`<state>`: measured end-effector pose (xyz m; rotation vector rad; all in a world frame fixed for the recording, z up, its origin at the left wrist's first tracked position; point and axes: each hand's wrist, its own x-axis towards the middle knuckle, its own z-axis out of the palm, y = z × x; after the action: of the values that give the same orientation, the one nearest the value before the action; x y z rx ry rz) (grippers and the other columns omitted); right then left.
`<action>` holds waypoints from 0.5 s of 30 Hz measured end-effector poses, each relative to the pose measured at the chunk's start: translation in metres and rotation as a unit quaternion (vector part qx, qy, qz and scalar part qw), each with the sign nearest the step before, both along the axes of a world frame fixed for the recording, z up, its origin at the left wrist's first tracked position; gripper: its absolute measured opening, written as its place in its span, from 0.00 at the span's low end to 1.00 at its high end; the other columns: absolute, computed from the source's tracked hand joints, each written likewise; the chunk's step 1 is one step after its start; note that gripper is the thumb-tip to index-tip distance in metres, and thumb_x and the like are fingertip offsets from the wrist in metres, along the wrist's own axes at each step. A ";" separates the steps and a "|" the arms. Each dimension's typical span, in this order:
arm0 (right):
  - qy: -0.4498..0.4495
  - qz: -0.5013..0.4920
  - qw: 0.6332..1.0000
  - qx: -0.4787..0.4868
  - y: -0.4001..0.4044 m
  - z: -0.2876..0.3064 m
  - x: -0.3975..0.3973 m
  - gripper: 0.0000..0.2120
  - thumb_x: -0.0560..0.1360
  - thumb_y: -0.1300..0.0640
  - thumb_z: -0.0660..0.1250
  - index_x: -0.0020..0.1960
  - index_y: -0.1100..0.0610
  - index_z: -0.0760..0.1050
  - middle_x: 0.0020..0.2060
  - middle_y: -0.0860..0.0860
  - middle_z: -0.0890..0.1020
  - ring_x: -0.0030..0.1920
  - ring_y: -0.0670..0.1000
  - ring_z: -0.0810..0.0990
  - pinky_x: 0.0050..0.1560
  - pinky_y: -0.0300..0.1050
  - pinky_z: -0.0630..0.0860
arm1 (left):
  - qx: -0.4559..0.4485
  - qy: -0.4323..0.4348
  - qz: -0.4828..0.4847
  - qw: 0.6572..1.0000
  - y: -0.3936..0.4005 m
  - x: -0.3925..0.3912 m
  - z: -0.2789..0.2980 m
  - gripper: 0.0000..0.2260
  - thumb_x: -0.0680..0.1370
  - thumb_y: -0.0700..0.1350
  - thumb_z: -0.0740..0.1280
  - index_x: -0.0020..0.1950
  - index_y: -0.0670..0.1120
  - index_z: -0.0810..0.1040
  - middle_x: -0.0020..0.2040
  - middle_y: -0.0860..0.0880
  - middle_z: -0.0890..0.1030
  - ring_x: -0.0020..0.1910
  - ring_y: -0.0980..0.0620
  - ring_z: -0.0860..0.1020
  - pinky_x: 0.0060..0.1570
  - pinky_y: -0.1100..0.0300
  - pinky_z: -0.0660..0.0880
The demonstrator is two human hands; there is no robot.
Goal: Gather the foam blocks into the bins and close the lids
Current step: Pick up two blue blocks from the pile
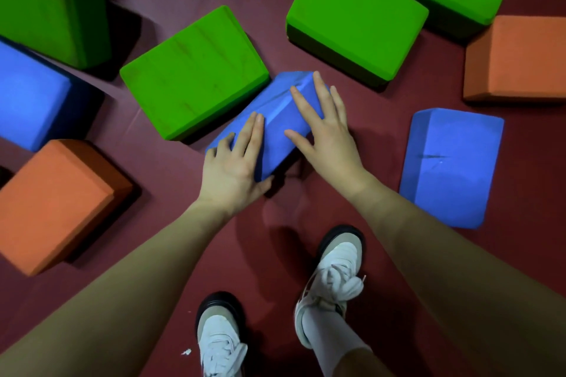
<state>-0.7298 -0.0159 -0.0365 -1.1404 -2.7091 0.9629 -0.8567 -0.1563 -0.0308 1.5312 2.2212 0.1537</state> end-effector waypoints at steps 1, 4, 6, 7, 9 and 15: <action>0.004 -0.005 1.000 -0.004 0.000 0.003 0.004 0.30 0.76 0.50 0.67 0.75 0.51 0.63 0.78 0.54 0.54 0.76 0.62 0.53 0.71 0.52 0.61 | 0.004 -0.006 -0.004 1.000 0.001 0.000 0.004 0.42 0.66 0.61 0.64 0.75 0.43 0.59 0.74 0.44 0.67 0.48 0.36 0.79 0.40 0.47 0.76; 0.005 -0.025 1.000 -0.012 -0.002 0.014 0.023 0.27 0.77 0.50 0.65 0.75 0.51 0.64 0.77 0.52 0.57 0.76 0.61 0.55 0.70 0.54 0.62 | 0.019 -0.020 -0.009 1.000 0.008 0.007 0.019 0.37 0.69 0.61 0.61 0.73 0.43 0.64 0.74 0.43 0.66 0.42 0.38 0.79 0.37 0.49 0.76; 0.002 -0.052 0.998 -0.026 -0.004 0.023 0.044 0.27 0.78 0.49 0.63 0.75 0.50 0.64 0.77 0.52 0.59 0.75 0.62 0.58 0.71 0.56 0.62 | 0.023 -0.029 -0.009 0.999 0.017 0.018 0.031 0.36 0.69 0.61 0.61 0.73 0.44 0.66 0.74 0.43 0.67 0.40 0.39 0.79 0.37 0.49 0.76; -0.001 -0.068 0.997 -0.034 -0.004 0.028 0.056 0.27 0.78 0.48 0.62 0.75 0.50 0.63 0.76 0.52 0.59 0.74 0.61 0.59 0.71 0.56 0.63 | 0.022 -0.030 -0.009 0.999 0.023 0.026 0.037 0.36 0.69 0.61 0.61 0.72 0.44 0.66 0.73 0.43 0.67 0.40 0.38 0.80 0.37 0.49 0.76; -0.012 -0.100 0.994 -0.040 -0.004 0.040 0.084 0.27 0.77 0.47 0.61 0.75 0.49 0.63 0.76 0.52 0.61 0.72 0.60 0.63 0.70 0.55 0.64 | 0.013 -0.033 -0.010 0.999 0.036 0.044 0.050 0.36 0.68 0.62 0.60 0.72 0.45 0.68 0.73 0.43 0.67 0.43 0.38 0.80 0.39 0.48 0.76; -0.062 -0.217 0.974 -0.008 0.008 0.048 0.165 0.27 0.77 0.48 0.65 0.74 0.50 0.65 0.73 0.54 0.67 0.69 0.62 0.68 0.67 0.55 0.67 | -0.004 -0.054 0.013 0.998 0.075 0.103 0.073 0.32 0.69 0.63 0.58 0.70 0.51 0.72 0.72 0.42 0.68 0.47 0.36 0.80 0.42 0.47 0.77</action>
<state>-0.5650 -0.0081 0.0112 -1.7474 -2.3751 0.8679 -0.7541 -0.0810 0.0417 1.4562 2.1557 0.2303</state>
